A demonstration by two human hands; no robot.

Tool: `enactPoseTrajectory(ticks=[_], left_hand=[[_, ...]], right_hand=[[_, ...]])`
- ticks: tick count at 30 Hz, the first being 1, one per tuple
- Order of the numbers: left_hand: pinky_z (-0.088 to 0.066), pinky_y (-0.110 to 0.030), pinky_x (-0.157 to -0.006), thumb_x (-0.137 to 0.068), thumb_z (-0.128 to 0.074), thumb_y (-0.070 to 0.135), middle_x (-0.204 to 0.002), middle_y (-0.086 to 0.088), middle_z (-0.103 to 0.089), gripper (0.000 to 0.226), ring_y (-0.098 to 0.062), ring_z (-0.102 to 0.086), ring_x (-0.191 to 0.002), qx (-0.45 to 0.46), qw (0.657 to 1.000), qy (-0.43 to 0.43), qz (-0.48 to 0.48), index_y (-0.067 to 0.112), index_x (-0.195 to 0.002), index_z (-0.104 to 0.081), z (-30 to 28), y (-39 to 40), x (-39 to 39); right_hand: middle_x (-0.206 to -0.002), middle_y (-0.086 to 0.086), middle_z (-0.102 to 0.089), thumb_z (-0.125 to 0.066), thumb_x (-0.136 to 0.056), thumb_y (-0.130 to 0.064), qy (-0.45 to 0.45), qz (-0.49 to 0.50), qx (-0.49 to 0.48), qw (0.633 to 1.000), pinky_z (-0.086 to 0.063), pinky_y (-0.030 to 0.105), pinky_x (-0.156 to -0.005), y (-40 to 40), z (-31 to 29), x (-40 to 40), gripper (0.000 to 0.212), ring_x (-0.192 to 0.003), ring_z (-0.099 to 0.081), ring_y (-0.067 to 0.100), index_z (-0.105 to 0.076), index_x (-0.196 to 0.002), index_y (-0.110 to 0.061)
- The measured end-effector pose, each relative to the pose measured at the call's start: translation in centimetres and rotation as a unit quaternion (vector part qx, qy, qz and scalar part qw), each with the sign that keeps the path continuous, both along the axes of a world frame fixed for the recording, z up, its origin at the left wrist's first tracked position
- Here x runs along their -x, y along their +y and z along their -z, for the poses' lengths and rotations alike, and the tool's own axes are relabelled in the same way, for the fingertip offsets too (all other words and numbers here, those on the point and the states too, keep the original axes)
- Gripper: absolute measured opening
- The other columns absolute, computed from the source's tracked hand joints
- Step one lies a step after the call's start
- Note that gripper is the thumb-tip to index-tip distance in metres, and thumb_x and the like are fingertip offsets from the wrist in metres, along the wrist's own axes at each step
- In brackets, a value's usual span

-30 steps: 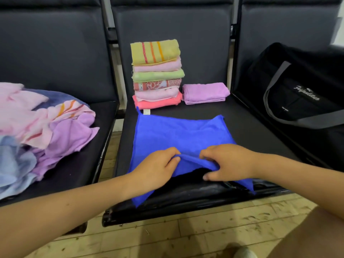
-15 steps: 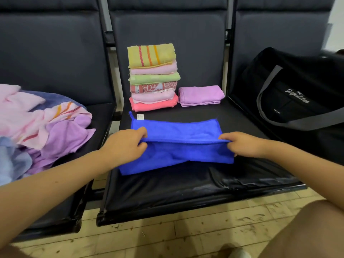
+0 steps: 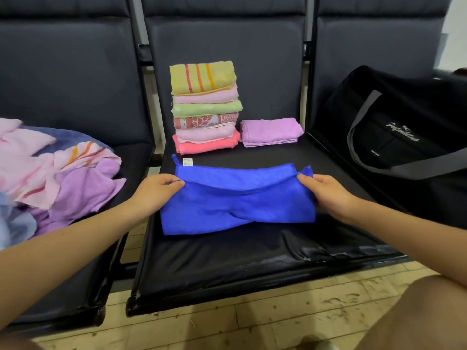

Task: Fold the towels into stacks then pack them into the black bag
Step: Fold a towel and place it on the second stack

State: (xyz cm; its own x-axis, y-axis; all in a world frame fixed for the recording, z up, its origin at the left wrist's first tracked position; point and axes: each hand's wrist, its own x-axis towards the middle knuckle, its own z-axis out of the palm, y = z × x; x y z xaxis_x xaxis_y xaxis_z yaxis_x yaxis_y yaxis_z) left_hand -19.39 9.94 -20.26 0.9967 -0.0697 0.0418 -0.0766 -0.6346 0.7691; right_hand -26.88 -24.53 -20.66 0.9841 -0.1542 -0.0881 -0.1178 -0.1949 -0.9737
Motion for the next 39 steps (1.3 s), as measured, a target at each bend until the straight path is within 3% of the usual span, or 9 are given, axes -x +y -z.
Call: enactPoseTrajectory(ticks=[2,5,9,15,18,22,28,32,39], left_hand=[[-0.049,-0.034,-0.079,-0.092,-0.061,0.026,-0.092,-0.003,-0.069,0.020,-0.021,-0.063,-0.088,0.051,0.998,0.017,-0.013,0.012,-0.083,-0.071,0.0,-0.1,-0.3],[-0.046,-0.023,-0.069,-0.091,-0.062,0.027,-0.089,0.004,-0.067,0.020,-0.010,-0.059,-0.082,0.076,0.997,0.022,-0.020,0.015,-0.078,-0.070,-0.2,-0.4,-0.8],[-0.040,-0.017,-0.065,-0.093,-0.060,0.025,-0.087,0.007,-0.062,0.013,-0.004,-0.055,-0.078,-0.005,0.999,-0.029,-0.029,0.018,-0.084,-0.067,-0.4,-1.0,-2.1],[-0.042,-0.028,-0.073,-0.099,-0.041,0.011,-0.107,-0.004,-0.058,0.023,-0.019,-0.053,-0.092,0.093,0.989,-0.011,-0.118,0.014,-0.103,-0.063,0.1,-3.2,-5.3],[-0.038,-0.028,-0.076,-0.099,-0.041,0.013,-0.101,-0.003,-0.056,0.023,-0.020,-0.051,-0.090,-0.067,0.993,-0.061,-0.080,0.010,-0.111,-0.061,0.7,-3.2,-6.2],[-0.048,-0.033,-0.073,-0.099,-0.044,0.028,-0.100,-0.004,-0.067,0.024,-0.022,-0.060,-0.087,-0.286,0.949,-0.126,-0.024,0.017,-0.114,-0.060,1.3,-1.9,-6.9],[-0.048,-0.034,-0.068,-0.099,-0.043,0.030,-0.094,-0.003,-0.067,0.023,-0.023,-0.061,-0.081,-0.267,0.945,-0.184,-0.036,0.018,-0.110,-0.059,1.0,-2.2,-8.0],[-0.044,-0.033,-0.060,-0.100,-0.040,0.030,-0.092,0.000,-0.062,0.020,-0.019,-0.056,-0.073,-0.340,0.927,-0.157,-0.032,0.020,-0.110,-0.053,1.8,-2.5,-8.7],[-0.049,-0.038,-0.085,-0.094,-0.051,0.035,-0.127,-0.012,-0.046,0.049,-0.027,-0.048,-0.114,-0.281,0.943,-0.171,-0.059,0.014,-0.138,-0.041,2.3,-2.0,-6.9]], right_hand=[[-0.084,-0.001,-0.073,-0.049,-0.099,-0.031,0.020,0.040,-0.076,0.996,-0.052,0.026,-0.071,0.0,0.2,-0.5,0.029,-0.075,-0.068,0.011,-0.068,-0.087,-0.013],[-0.086,-0.001,-0.072,-0.049,-0.098,-0.040,0.030,0.098,-0.101,0.990,-0.052,0.032,-0.079,-0.2,0.3,-1.7,0.034,-0.082,-0.067,0.015,-0.067,-0.086,-0.014],[-0.080,0.021,-0.061,-0.049,-0.098,-0.039,0.019,0.145,0.029,0.989,-0.042,0.031,-0.072,-0.9,1.2,-3.6,0.048,-0.077,-0.053,0.019,-0.061,-0.082,0.004],[-0.064,0.006,-0.045,-0.038,-0.102,-0.022,0.003,0.184,0.235,0.954,-0.030,0.033,-0.061,-0.8,1.5,-6.9,0.045,-0.073,-0.044,0.025,-0.040,-0.060,-0.007],[-0.072,0.008,-0.052,-0.039,-0.101,-0.025,0.026,0.144,0.376,0.915,-0.034,0.032,-0.067,-0.9,1.9,-7.8,0.040,-0.080,-0.053,0.031,-0.046,-0.065,-0.008],[-0.103,0.014,-0.064,-0.036,-0.101,-0.032,0.026,0.134,0.496,0.858,-0.043,0.035,-0.075,-1.5,2.4,-8.2,0.033,-0.098,-0.059,0.036,-0.058,-0.091,-0.009],[-0.100,0.016,-0.066,-0.036,-0.101,-0.032,-0.026,0.169,0.502,0.848,-0.039,0.034,-0.067,-1.8,2.3,-9.4,0.035,-0.093,-0.060,0.037,-0.058,-0.093,-0.007],[-0.099,0.011,-0.065,-0.038,-0.101,-0.035,0.016,0.148,0.514,0.845,-0.037,0.032,-0.064,-1.8,2.7,-10.3,0.026,-0.090,-0.060,0.033,-0.050,-0.096,-0.013],[-0.093,0.008,-0.063,-0.042,-0.098,-0.043,0.045,0.135,0.475,0.868,-0.040,0.033,-0.062,-1.8,2.6,-10.0,0.036,-0.079,-0.057,0.027,-0.048,-0.108,-0.008]])
